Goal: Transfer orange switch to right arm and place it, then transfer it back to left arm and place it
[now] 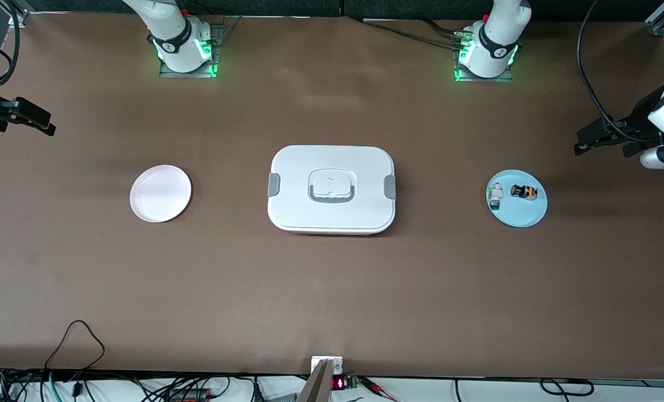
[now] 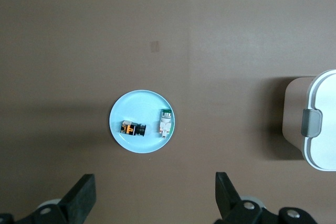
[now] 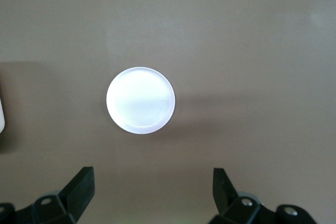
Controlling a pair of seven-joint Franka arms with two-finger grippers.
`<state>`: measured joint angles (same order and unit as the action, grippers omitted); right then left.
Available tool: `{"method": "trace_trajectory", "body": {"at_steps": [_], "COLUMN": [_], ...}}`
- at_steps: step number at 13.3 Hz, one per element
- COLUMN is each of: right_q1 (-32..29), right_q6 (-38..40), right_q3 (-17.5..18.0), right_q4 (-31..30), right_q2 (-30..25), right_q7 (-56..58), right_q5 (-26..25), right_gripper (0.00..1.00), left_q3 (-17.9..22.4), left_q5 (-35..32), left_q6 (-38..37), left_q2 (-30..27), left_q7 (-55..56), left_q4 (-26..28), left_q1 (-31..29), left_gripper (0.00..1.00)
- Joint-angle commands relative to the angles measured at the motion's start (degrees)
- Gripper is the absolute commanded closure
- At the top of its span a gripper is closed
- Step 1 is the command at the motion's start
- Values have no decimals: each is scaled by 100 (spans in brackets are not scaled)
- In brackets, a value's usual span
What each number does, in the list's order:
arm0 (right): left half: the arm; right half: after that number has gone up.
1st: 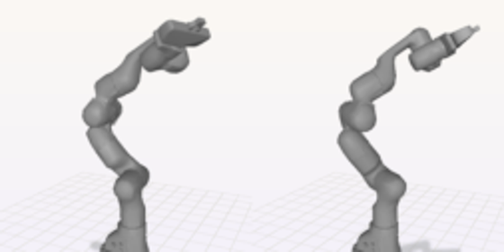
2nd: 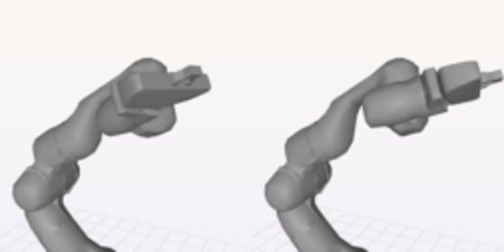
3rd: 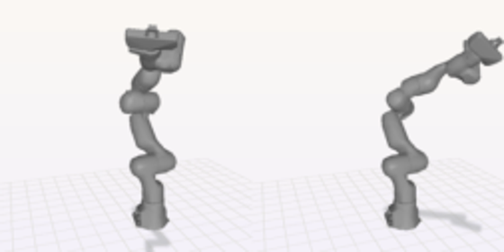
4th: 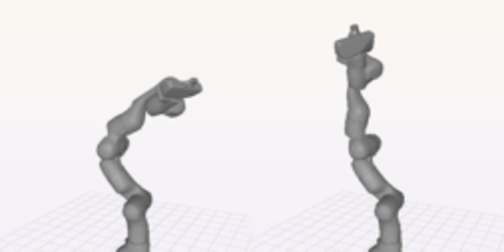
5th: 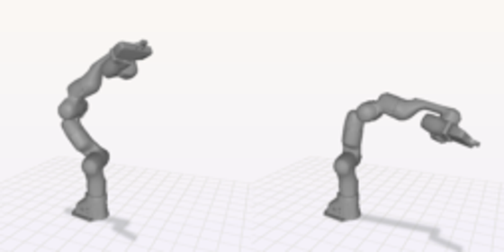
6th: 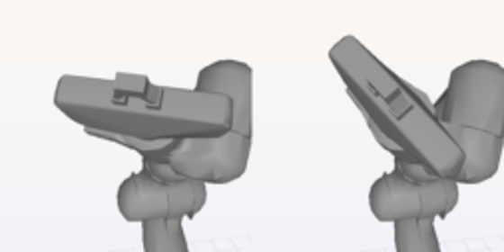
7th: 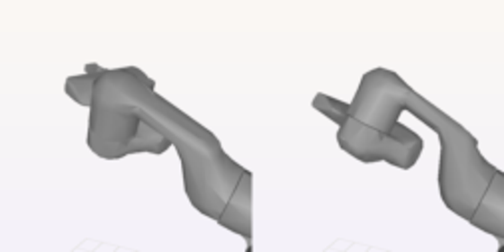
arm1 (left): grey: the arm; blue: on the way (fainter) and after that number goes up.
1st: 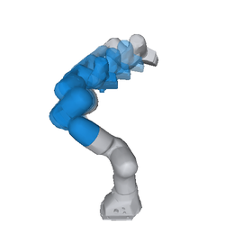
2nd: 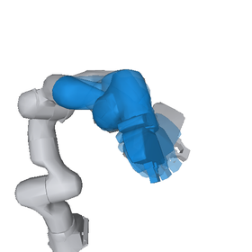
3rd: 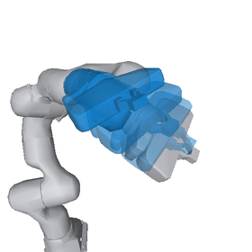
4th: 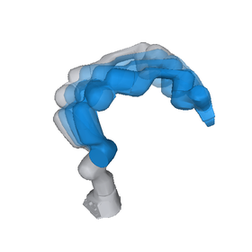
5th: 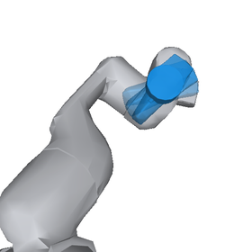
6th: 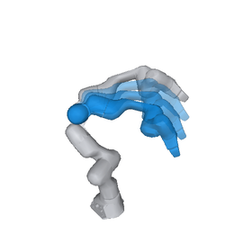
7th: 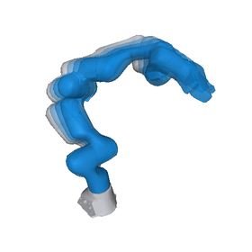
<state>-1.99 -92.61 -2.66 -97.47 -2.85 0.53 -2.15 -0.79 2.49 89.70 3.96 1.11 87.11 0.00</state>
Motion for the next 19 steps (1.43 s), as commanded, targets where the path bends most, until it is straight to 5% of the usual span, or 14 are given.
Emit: {"method": "trace_trajectory", "body": {"at_steps": [1, 19], "right_q1": [-37, 15], "right_q6": [851, 287], "right_q3": [194, 231], "right_q4": [1097, 1108], "right_q2": [865, 945], "right_q7": [43, 26], "right_q5": [-14, 65], "right_gripper": [0, 0], "left_q3": [-1270, -1274], "left_q5": [-308, -310], "left_q6": [-1789, -1816], "left_q2": [982, 993], "left_q7": [152, 266], "left_q4": [-1410, -1390], "left_q1": [-992, -1011], "left_gripper": [0, 0]}}
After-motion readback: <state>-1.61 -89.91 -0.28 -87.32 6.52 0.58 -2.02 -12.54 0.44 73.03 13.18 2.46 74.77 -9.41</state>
